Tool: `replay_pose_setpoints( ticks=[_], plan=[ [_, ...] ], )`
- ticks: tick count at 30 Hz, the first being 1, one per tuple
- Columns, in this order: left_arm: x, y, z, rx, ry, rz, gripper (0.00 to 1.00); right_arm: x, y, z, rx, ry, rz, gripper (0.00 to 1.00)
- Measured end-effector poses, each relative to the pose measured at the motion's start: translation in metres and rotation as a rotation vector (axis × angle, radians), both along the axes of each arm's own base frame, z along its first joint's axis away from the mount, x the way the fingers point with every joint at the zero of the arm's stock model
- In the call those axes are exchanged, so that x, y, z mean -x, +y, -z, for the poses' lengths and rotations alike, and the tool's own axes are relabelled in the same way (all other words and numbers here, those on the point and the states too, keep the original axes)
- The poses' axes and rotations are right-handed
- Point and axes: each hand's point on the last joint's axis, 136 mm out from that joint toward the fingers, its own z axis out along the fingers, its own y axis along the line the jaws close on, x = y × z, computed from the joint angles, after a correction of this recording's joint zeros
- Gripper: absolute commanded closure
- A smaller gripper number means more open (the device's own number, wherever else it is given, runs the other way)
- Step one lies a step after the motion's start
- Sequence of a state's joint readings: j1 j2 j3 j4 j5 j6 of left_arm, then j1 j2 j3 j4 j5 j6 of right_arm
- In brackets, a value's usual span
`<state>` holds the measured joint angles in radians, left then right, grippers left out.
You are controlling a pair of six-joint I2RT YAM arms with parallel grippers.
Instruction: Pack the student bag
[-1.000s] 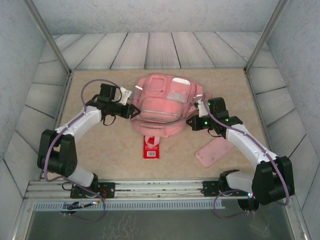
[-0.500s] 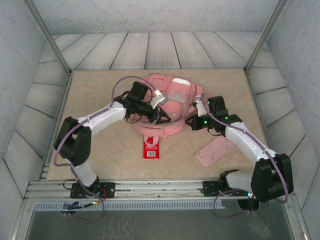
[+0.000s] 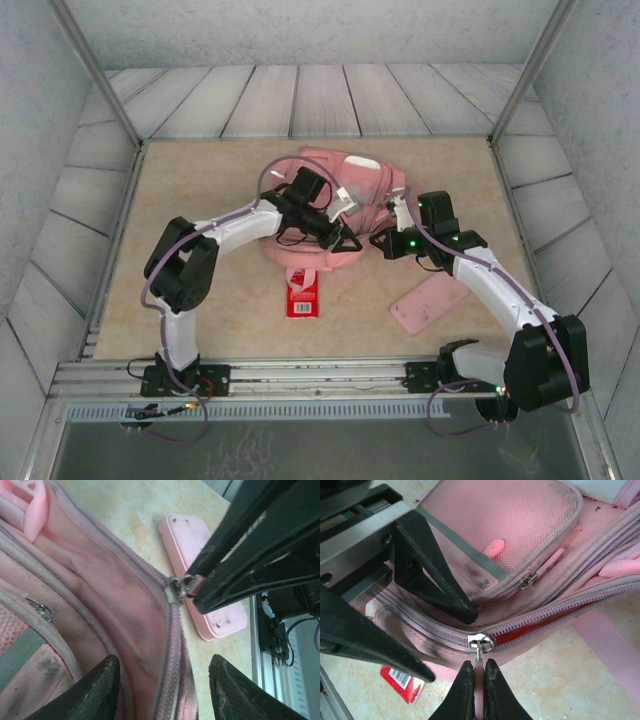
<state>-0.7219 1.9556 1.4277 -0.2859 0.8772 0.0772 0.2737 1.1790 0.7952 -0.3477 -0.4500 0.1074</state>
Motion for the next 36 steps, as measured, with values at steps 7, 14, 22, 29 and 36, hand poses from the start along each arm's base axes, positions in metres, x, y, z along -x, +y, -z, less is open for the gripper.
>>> replay_pose_setpoints(
  ticks=[7,14,22,29,36],
  plan=[
    [0.0,-0.002,0.005,-0.014,0.006,-0.005,0.87,0.0,0.0,0.001,0.001,0.0,0.002,1.0],
    [-0.001,0.007,0.001,-0.069,-0.06,-0.04,0.97,-0.003,-0.002,0.001,0.014,-0.008,0.021,1.0],
    [-0.006,0.052,-0.021,-0.105,-0.123,-0.147,0.99,-0.014,-0.006,-0.008,0.029,-0.068,0.072,1.0],
    [-0.01,0.096,-0.028,-0.124,-0.132,-0.253,1.0,-0.021,-0.016,-0.012,0.048,-0.099,0.14,1.0],
    [-0.01,0.125,-0.014,-0.132,-0.118,-0.344,1.0,-0.017,-0.019,-0.002,0.041,-0.067,0.164,1.0]
  ],
)
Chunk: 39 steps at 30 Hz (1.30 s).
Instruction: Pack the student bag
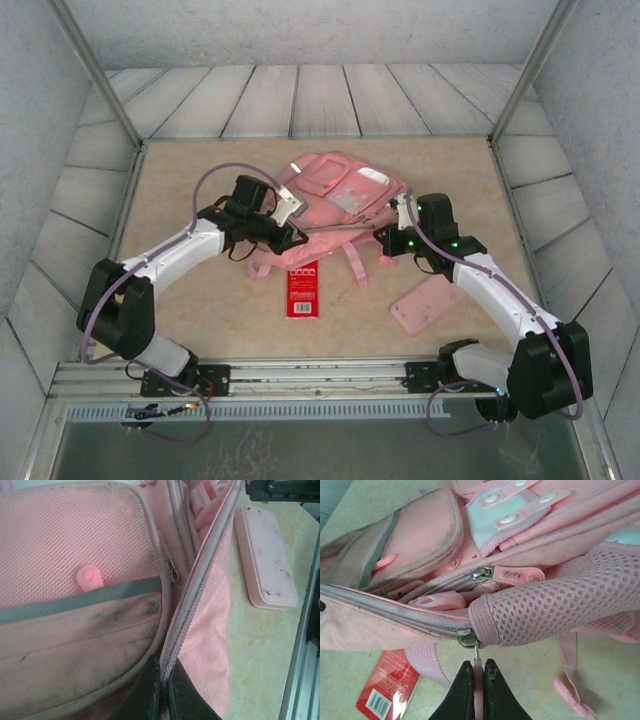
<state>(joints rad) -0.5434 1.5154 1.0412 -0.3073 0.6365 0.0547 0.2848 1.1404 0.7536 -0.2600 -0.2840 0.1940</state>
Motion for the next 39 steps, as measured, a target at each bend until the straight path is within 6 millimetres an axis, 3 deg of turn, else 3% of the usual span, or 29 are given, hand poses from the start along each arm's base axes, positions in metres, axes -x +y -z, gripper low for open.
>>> replay_pose_setpoints(
  ticks=[10,17,20,23,24,26,29,34,39],
  plan=[
    [0.001,0.006,0.02,0.022,0.02,-0.046,1.0,-0.001,0.004,0.02,-0.082,0.095,-0.001,1.0],
    [0.01,0.014,0.032,0.031,0.079,-0.041,0.99,0.003,0.014,0.042,-0.132,0.205,-0.078,0.82],
    [0.014,0.02,0.039,0.001,0.111,-0.049,0.96,0.001,0.004,0.051,-0.119,0.24,-0.054,0.72],
    [0.017,0.026,0.048,-0.035,0.147,-0.067,0.87,-0.002,-0.009,0.054,-0.107,0.255,-0.013,0.61],
    [0.019,0.028,0.05,-0.046,0.158,-0.074,0.8,-0.004,-0.01,0.052,-0.104,0.253,-0.009,0.58],
    [0.018,0.03,0.051,-0.053,0.158,-0.095,0.55,-0.008,-0.01,0.046,-0.1,0.238,-0.007,0.53],
    [0.015,0.036,0.041,-0.033,0.117,-0.159,0.45,-0.02,-0.012,0.032,-0.086,0.194,0.008,0.48],
    [-0.004,0.047,0.013,0.003,0.076,-0.345,0.43,-0.058,-0.021,0.016,-0.042,0.122,0.075,0.45],
    [-0.02,0.061,0.018,0.007,0.158,-0.558,0.42,-0.101,-0.031,0.023,0.02,0.119,0.14,0.44]
  ],
)
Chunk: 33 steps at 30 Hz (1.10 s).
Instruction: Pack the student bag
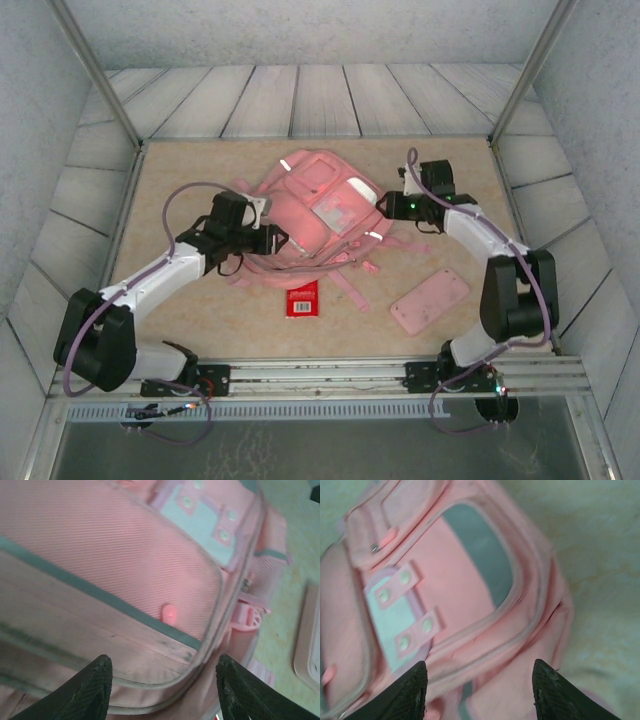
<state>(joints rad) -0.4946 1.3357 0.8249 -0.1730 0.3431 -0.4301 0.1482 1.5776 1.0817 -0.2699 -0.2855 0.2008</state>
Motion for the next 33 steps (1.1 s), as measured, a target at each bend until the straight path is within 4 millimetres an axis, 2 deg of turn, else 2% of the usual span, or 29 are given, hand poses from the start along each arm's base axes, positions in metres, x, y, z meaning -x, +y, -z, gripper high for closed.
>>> replay_pose_setpoints(
  ticks=[3,6,12,15,20,23,28,31,33],
  plan=[
    [-0.005,0.011,0.015,-0.017,0.055,-0.112,0.42,-0.023,-0.004,0.009,0.033,0.013,0.016,0.44],
    [-0.006,0.018,0.034,-0.041,0.113,-0.186,0.43,-0.037,-0.004,0.02,0.056,0.037,0.008,0.46],
    [-0.009,0.02,0.066,-0.057,0.192,-0.239,0.47,-0.039,0.001,0.053,0.062,0.12,-0.034,0.52],
    [-0.016,0.016,0.075,-0.047,0.206,-0.24,0.64,-0.037,0.006,0.063,0.045,0.144,-0.056,0.68],
    [-0.036,0.013,0.086,-0.073,0.203,-0.223,0.75,-0.036,0.003,0.066,0.001,0.145,-0.058,0.85],
    [-0.056,0.017,0.087,-0.098,0.187,-0.221,0.84,-0.028,-0.001,0.074,-0.015,0.157,-0.042,0.92],
    [-0.099,0.022,0.086,-0.112,0.141,-0.217,0.93,0.007,0.0,0.073,-0.062,0.183,-0.021,0.96],
    [-0.117,0.018,0.085,-0.115,0.12,-0.177,0.9,0.033,0.0,0.069,-0.09,0.197,-0.009,0.96],
    [-0.126,0.012,0.084,-0.117,0.101,-0.142,0.83,0.05,0.0,0.066,-0.112,0.206,-0.004,0.95]
  ],
)
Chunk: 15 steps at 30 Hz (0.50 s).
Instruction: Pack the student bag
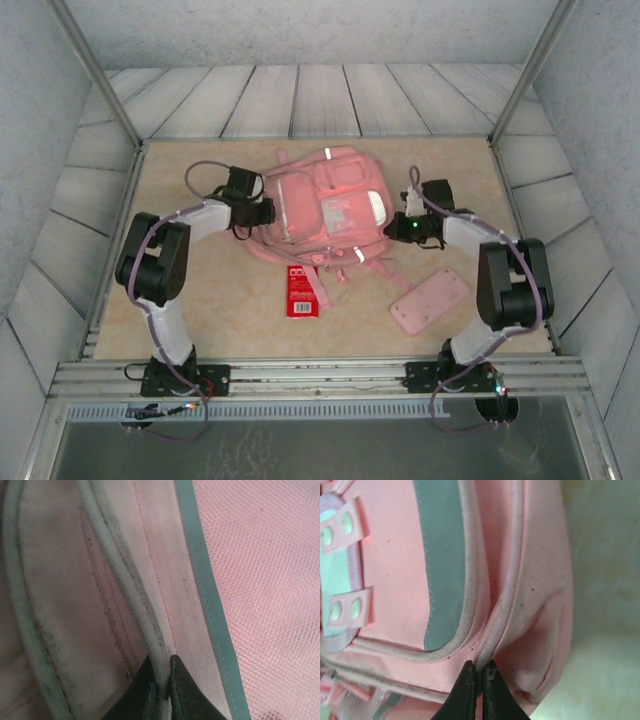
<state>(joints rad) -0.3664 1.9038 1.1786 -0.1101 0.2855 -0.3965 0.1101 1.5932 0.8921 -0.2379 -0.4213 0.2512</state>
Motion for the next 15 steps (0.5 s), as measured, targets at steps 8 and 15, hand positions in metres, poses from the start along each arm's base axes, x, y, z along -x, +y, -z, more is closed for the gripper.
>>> replay_pose_setpoints(
  ticks=[8,15],
  plan=[
    [-0.02,-0.015,-0.009,-0.004,-0.057,0.085,0.43,0.051,0.017,-0.016,-0.108,0.052,-0.037,0.77],
    [-0.004,-0.001,-0.025,-0.058,-0.058,0.074,0.36,0.04,0.009,-0.035,-0.043,0.011,-0.014,0.58]
  ],
)
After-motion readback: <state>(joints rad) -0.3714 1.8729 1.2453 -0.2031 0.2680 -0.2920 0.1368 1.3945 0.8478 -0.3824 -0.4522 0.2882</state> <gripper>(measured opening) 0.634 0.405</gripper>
